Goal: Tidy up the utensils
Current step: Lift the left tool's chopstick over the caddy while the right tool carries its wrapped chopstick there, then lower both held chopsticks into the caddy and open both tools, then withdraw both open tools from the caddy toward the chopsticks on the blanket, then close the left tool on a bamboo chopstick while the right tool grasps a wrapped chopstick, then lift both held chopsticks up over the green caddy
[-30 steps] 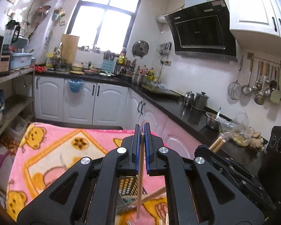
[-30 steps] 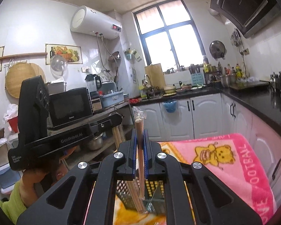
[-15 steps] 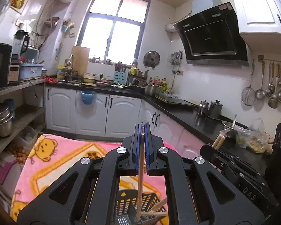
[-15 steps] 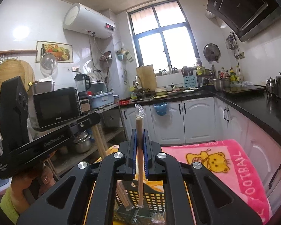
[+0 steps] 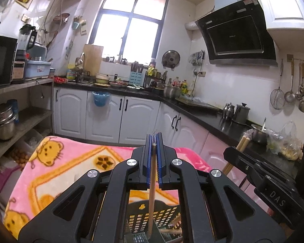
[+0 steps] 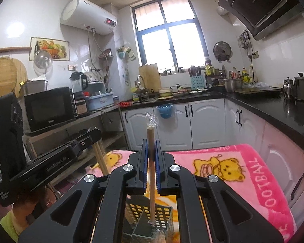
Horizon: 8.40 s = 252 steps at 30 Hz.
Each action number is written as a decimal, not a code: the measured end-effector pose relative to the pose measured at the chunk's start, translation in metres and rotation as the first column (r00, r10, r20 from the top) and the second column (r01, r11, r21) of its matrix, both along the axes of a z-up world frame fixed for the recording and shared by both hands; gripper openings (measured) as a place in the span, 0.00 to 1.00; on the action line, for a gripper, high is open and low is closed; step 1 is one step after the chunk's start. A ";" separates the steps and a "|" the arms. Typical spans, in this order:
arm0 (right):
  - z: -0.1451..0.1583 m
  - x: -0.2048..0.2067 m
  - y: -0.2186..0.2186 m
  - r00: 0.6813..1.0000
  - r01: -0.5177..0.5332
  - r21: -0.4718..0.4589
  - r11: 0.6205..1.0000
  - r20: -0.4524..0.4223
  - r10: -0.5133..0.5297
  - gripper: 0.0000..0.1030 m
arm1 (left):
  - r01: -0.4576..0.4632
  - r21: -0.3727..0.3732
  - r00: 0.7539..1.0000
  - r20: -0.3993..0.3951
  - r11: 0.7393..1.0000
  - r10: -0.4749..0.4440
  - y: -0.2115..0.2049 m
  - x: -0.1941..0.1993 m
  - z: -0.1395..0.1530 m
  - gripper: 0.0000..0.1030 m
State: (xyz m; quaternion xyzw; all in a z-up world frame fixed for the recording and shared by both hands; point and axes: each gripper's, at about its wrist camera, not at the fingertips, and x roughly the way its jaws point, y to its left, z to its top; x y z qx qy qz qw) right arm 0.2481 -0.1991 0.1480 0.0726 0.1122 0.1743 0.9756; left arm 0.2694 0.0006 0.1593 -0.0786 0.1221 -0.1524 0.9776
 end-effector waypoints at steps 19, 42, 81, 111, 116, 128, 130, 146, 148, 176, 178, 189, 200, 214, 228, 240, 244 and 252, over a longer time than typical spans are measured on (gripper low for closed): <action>-0.031 0.010 0.001 0.998 0.013 0.002 1.000 -0.061 -0.013 0.06 | -0.001 0.009 0.996 -0.088 1.000 0.002 0.000 0.007 -0.048 0.02; -0.056 -0.012 -0.020 0.988 0.045 0.035 0.998 -0.153 -0.039 0.26 | -0.012 -0.082 0.976 -0.217 0.997 -0.006 0.028 -0.010 -0.067 0.23; -0.062 -0.090 -0.017 0.990 0.032 -0.025 0.999 -0.137 -0.035 0.60 | -0.024 -0.152 0.975 -0.222 0.988 -0.011 0.053 -0.086 -0.080 0.90; -0.085 -0.122 -0.018 0.972 0.016 -0.087 0.996 -0.233 -0.036 0.67 | -0.036 -0.124 0.947 -0.321 0.992 -0.006 0.065 -0.117 -0.109 0.90; -0.090 -0.124 -0.018 0.968 0.004 -0.095 0.995 -0.250 -0.027 0.67 | -0.034 -0.126 0.941 -0.338 0.991 -0.011 0.065 -0.119 -0.114 0.90; -0.112 -0.130 -0.018 0.950 -0.020 -0.126 0.992 -0.313 -0.020 0.67 | -0.008 -0.093 0.920 -0.390 0.996 -0.029 0.054 -0.122 -0.133 0.90; -0.116 -0.131 -0.019 0.945 -0.023 -0.131 0.991 -0.325 -0.021 0.67 | -0.003 -0.090 0.916 -0.400 0.996 -0.033 0.052 -0.122 -0.137 0.90; -0.133 -0.131 -0.022 0.926 -0.047 -0.151 0.987 -0.377 -0.014 0.58 | 0.043 -0.038 0.872 -0.486 0.998 -0.056 0.035 -0.118 -0.168 0.79; -0.135 -0.129 -0.023 0.922 -0.049 -0.154 0.987 -0.387 -0.015 0.56 | 0.050 -0.030 0.866 -0.497 0.998 -0.058 0.033 -0.117 -0.172 0.69; -0.179 -0.105 -0.049 0.846 -0.002 -0.109 0.994 -0.531 -0.057 0.37 | 0.105 0.077 0.781 -0.624 0.991 -0.035 0.002 -0.093 -0.216 0.22; -0.182 -0.101 -0.051 0.836 0.005 -0.100 0.995 -0.546 -0.059 0.37 | 0.107 0.081 0.781 -0.624 0.991 -0.034 0.000 -0.090 -0.217 0.22; -0.203 -0.066 -0.067 0.744 0.061 -0.012 0.998 -0.666 -0.054 0.31 | 0.095 0.052 0.776 -0.629 0.994 -0.041 0.005 -0.074 -0.220 0.10; -0.208 -0.036 -0.079 0.710 0.106 0.054 0.993 -0.704 -0.038 0.19 | 0.096 0.009 0.769 -0.635 0.995 -0.068 0.008 -0.063 -0.221 0.09; -0.197 -0.027 -0.080 0.751 0.119 0.065 0.991 -0.659 -0.047 0.07 | 0.099 -0.034 0.786 -0.610 0.995 -0.099 0.014 -0.063 -0.208 0.04; -0.116 -0.083 -0.067 0.916 0.039 0.071 0.997 -0.402 -0.007 0.06 | 0.124 -0.080 0.870 -0.471 0.989 -0.147 0.007 -0.080 -0.142 0.03; -0.070 -0.120 -0.060 0.970 0.009 0.033 0.999 -0.241 -0.001 0.05 | 0.146 -0.081 0.919 -0.358 0.986 -0.165 -0.001 -0.097 -0.097 0.03; -0.061 -0.128 -0.055 0.977 -0.004 0.026 1.000 -0.212 0.009 0.05 | 0.142 -0.071 0.933 -0.323 0.987 -0.158 -0.001 -0.103 -0.085 0.03; -0.045 -0.134 -0.038 0.985 -0.049 0.009 0.999 -0.165 0.050 0.05 | 0.109 -0.064 0.952 -0.281 0.992 -0.122 0.009 -0.106 -0.072 0.03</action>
